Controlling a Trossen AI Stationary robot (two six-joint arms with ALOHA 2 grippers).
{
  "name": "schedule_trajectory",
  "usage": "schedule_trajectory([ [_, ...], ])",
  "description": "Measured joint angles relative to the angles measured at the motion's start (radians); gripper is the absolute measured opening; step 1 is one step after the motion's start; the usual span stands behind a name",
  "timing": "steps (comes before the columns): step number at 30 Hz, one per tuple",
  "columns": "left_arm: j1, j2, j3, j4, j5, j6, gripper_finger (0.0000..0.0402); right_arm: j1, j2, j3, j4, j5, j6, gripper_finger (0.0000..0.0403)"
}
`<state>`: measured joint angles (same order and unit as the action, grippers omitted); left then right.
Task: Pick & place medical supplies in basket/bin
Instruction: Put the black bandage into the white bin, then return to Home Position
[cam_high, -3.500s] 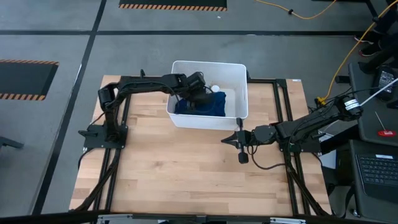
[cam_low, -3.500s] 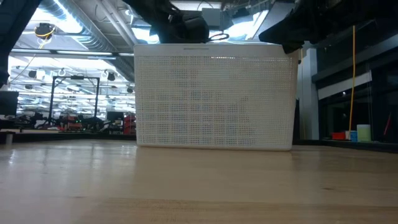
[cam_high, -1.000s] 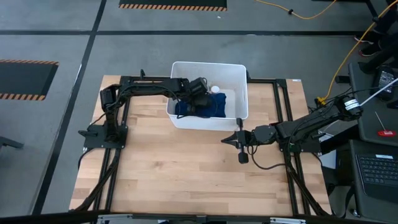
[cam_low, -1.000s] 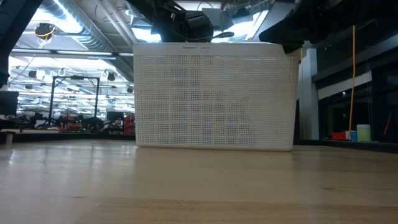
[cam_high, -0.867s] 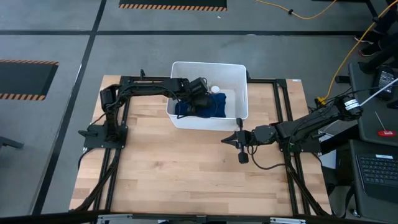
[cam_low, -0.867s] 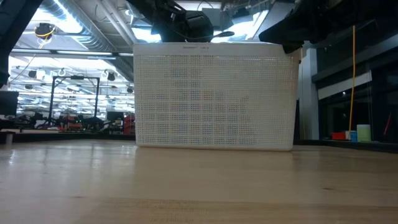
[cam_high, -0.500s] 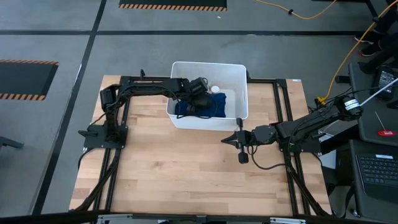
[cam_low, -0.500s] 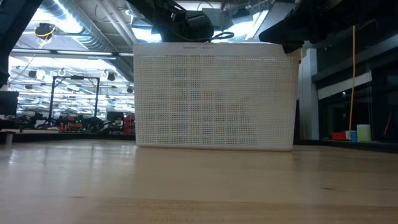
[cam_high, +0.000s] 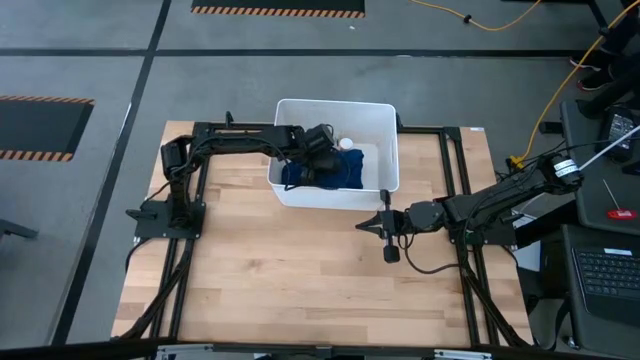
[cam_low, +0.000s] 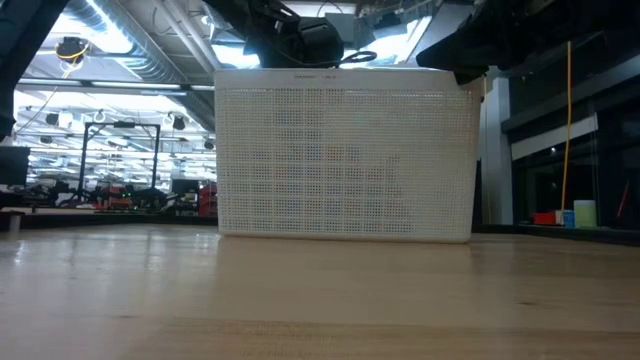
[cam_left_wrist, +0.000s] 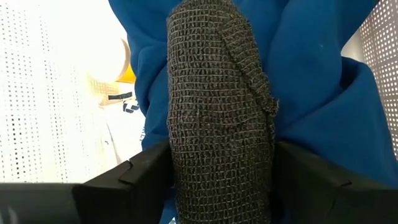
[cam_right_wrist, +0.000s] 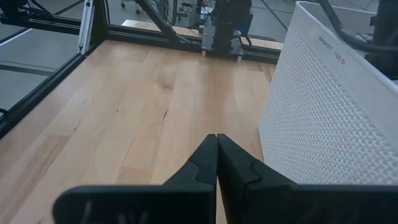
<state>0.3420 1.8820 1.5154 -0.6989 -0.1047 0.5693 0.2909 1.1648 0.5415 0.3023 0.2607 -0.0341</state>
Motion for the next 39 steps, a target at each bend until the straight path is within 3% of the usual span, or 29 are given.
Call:
schedule_trajectory([
  [11,0.007,0.000,0.000,0.000,0.018,0.053,0.0338,0.000,0.000,0.000,0.000,0.000,0.000,0.0007],
  [22,0.007,-0.014,0.002,-0.011,0.075,0.065,0.0337,0.000,0.000,0.000,0.000,0.000,0.000,0.0007],
  [28,0.015,-0.079,0.004,-0.013,0.081,0.072,0.0337,0.000,0.000,0.000,0.000,0.000,-0.001,0.0007],
  [39,0.029,-0.198,0.004,-0.010,0.195,0.073,0.0336,0.000,0.000,0.000,0.000,0.000,-0.002,0.0007],
])
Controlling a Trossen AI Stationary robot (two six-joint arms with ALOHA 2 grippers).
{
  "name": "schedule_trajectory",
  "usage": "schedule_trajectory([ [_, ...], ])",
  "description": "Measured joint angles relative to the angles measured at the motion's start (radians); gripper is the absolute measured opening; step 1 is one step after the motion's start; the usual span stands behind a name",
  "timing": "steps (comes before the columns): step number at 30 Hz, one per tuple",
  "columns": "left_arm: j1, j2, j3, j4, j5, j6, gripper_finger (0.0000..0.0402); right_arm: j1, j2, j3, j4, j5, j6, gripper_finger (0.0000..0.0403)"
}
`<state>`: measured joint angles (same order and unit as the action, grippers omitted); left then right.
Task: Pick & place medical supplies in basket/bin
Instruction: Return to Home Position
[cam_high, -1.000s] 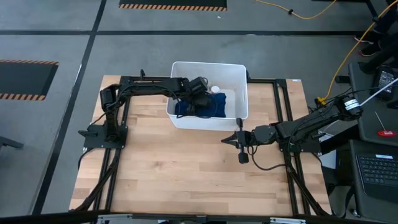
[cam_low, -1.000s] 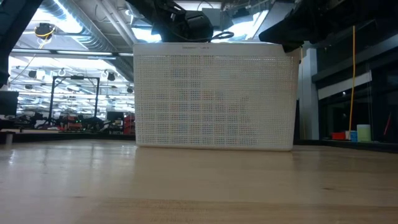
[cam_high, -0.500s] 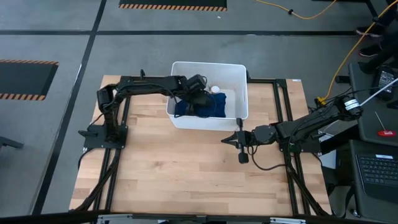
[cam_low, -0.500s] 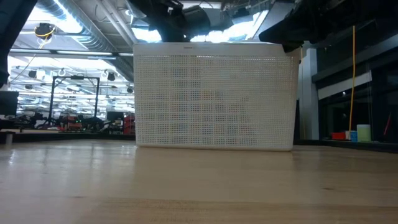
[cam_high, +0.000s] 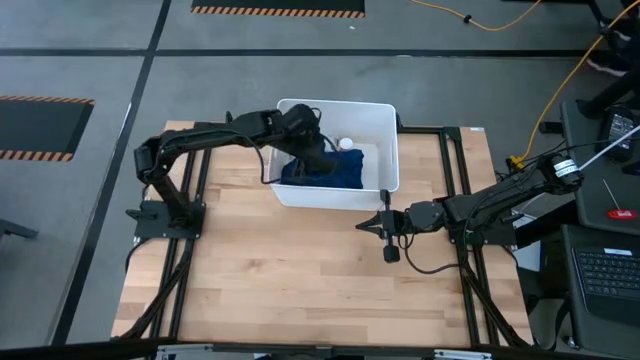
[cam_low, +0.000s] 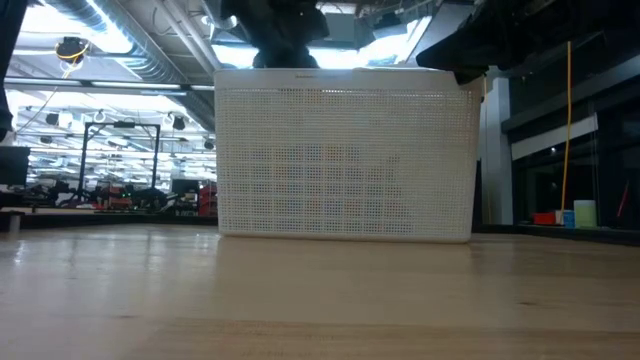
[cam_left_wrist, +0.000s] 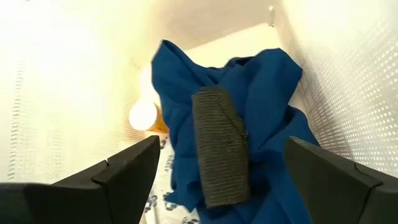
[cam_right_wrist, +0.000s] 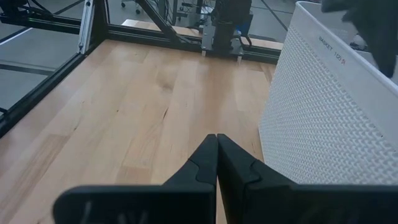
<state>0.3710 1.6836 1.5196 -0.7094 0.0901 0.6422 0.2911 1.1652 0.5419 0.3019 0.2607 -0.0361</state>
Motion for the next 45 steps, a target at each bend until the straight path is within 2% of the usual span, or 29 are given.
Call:
schedule_trajectory([
  [8,0.016,-0.072,0.000,-0.001,0.014,0.019,0.0336,0.000,0.000,0.000,0.000,0.000,-0.002,0.0007],
  [13,0.074,-0.143,-0.012,-0.002,0.097,-0.014,0.0336,0.000,0.000,0.000,0.000,0.000,-0.003,0.0007],
  [19,0.145,-0.264,-0.086,0.013,0.172,-0.099,0.0336,0.000,0.000,0.000,0.000,0.000,-0.065,0.0007],
  [23,0.155,-0.368,-0.207,0.114,0.161,-0.133,0.0336,0.000,0.000,0.000,0.000,0.000,-0.073,0.0007],
  [28,0.151,-0.524,-0.388,0.275,0.075,-0.195,0.0336,0.000,0.000,0.000,0.000,0.000,-0.073,0.0007],
  [33,0.136,-0.686,-0.553,0.355,0.050,-0.261,0.0336,0.000,0.000,0.000,0.000,0.000,-0.075,0.0007],
  [37,0.116,-0.824,-0.677,0.404,0.036,-0.316,0.0336,0.000,0.000,0.000,0.000,0.000,-0.077,0.0007],
  [45,0.049,-1.059,-0.936,0.626,-0.065,-0.403,0.0336,0.000,0.000,0.000,0.011,0.000,-0.077,0.0007],
])
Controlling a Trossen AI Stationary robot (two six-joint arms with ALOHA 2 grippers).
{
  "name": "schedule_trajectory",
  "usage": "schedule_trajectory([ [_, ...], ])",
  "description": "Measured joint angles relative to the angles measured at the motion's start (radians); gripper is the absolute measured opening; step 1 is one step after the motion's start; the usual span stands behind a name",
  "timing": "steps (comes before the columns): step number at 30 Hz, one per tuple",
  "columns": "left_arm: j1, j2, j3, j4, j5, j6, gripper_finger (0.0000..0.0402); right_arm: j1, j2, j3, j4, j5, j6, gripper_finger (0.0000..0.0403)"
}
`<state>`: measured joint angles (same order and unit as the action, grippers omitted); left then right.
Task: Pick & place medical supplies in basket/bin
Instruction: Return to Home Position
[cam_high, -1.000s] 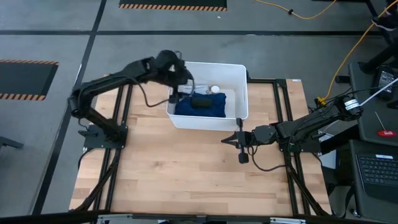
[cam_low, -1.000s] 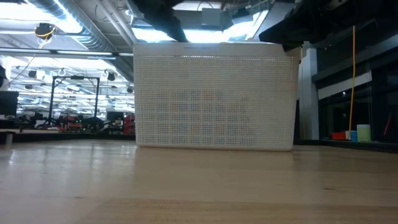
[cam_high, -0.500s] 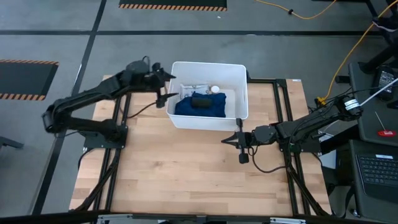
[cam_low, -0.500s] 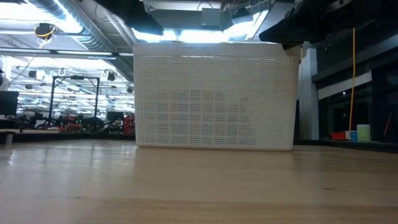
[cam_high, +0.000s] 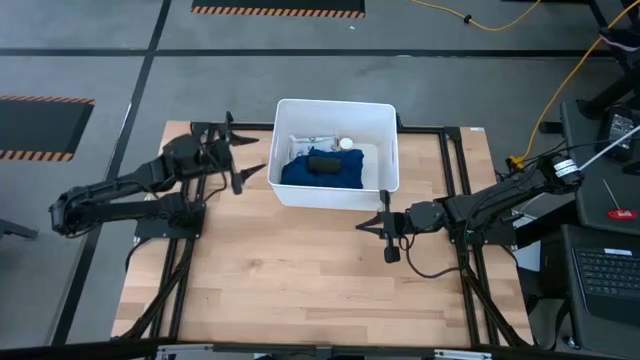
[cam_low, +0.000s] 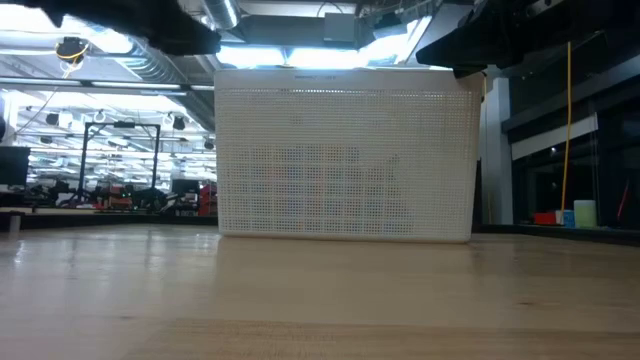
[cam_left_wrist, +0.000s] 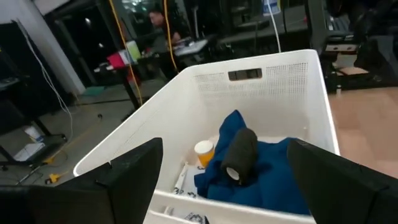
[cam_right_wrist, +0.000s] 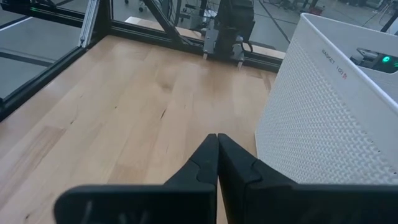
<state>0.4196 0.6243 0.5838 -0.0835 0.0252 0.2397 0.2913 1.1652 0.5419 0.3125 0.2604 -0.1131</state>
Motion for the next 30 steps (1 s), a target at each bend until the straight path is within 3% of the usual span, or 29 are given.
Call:
schedule_trajectory([
  [5,-0.059,-0.096,-0.120,0.056,-0.107,-0.004,0.0336,0.000,0.000,0.000,0.002,0.000,0.002,0.0007],
  [11,-0.121,-0.255,-0.279,0.141,-0.166,-0.024,0.0336,0.000,0.000,0.000,0.007,0.000,0.003,0.0007],
  [23,-0.133,-0.585,-0.468,0.133,-0.189,-0.035,0.0336,0.000,0.000,0.000,0.020,0.001,-0.001,0.0007],
  [30,-0.132,-0.620,-0.523,0.145,-0.259,-0.017,0.0336,0.000,-0.015,0.000,0.079,0.003,0.002,0.0007],
])
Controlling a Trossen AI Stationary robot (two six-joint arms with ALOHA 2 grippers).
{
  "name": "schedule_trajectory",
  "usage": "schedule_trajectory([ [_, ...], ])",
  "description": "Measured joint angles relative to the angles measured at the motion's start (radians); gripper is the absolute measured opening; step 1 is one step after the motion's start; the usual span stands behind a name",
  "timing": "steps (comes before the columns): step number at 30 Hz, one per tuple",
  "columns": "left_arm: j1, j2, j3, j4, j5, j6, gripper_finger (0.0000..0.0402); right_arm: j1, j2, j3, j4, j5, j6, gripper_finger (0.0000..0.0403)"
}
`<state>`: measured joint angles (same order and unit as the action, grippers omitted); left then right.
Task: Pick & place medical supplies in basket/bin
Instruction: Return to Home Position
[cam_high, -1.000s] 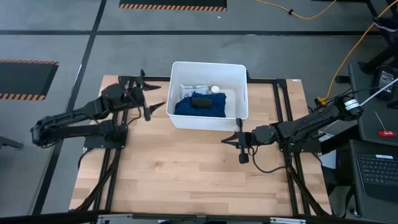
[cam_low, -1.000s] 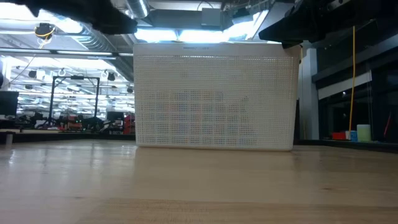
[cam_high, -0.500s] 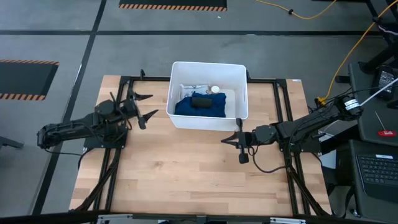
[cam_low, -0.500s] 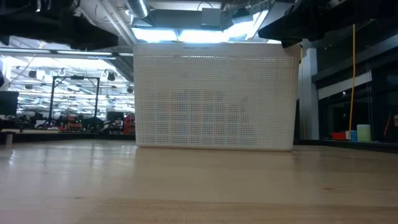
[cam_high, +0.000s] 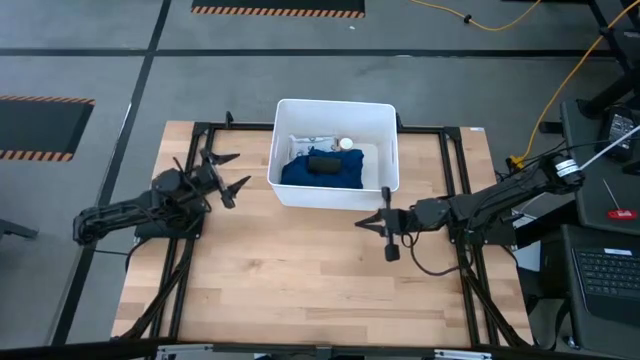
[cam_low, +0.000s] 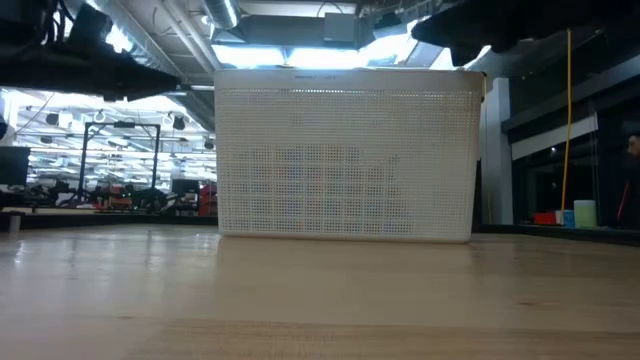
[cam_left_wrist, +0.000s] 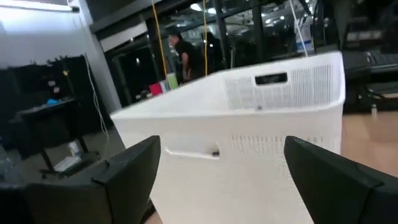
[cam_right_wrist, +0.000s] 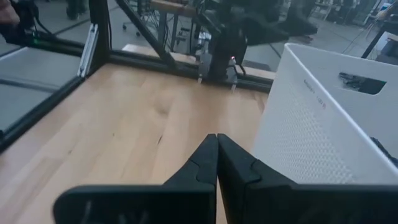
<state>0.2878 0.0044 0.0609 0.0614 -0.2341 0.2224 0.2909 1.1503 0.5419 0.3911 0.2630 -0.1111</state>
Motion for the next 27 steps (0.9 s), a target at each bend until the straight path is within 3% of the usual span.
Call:
schedule_trajectory([
  [4,0.000,-0.004,-0.032,0.012,0.003,-0.017,0.0336,0.002,-0.037,0.000,-0.003,0.000,0.031,0.0007],
  [10,0.000,-0.002,-0.053,0.016,0.010,-0.028,0.0336,0.038,-0.206,0.000,-0.086,0.000,0.078,0.0007],
  [19,0.000,-0.001,-0.053,0.006,0.018,-0.081,0.0336,0.155,-0.526,0.000,-0.443,0.047,0.114,0.0007],
  [22,0.000,0.000,-0.053,0.007,0.018,-0.085,0.0336,0.173,-0.574,0.000,-0.525,0.104,0.102,0.0007],
  [27,0.000,0.000,-0.053,0.009,0.018,-0.132,0.0336,0.177,-0.625,-0.012,-0.591,0.108,0.051,0.0007],
])
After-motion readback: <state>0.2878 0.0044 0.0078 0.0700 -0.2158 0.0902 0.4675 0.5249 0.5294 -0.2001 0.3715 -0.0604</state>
